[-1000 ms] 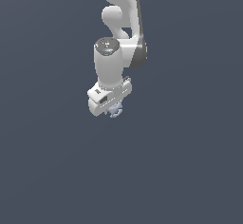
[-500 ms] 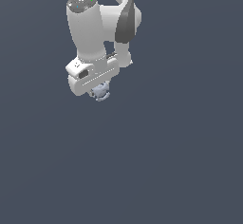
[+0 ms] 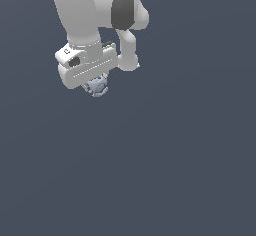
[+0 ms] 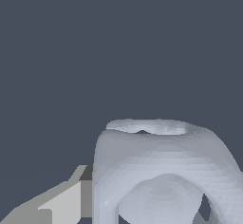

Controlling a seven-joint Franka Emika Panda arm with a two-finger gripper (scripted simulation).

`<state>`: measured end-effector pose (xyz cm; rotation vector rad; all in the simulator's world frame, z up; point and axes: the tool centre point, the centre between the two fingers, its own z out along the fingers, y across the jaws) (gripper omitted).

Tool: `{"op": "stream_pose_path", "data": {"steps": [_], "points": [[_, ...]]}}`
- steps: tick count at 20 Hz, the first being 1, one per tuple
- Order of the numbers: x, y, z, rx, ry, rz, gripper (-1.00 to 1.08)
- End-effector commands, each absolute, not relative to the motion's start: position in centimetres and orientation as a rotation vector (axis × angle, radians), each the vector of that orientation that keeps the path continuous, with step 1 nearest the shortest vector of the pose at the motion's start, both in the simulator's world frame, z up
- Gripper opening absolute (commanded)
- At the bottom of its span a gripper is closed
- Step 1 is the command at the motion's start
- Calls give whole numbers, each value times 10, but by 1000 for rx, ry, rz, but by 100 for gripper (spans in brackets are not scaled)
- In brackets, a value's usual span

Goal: Pick up the object and move it to a goal position.

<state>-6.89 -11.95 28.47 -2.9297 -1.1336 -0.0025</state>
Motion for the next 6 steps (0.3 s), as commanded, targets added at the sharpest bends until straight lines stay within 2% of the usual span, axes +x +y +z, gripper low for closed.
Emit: {"op": "stream_pose_path", "data": {"steps": [1, 6], "points": [[-69, -121, 287, -2929, -1135, 0, -100], [-68, -119, 283, -2929, -1135, 0, -100]]}}
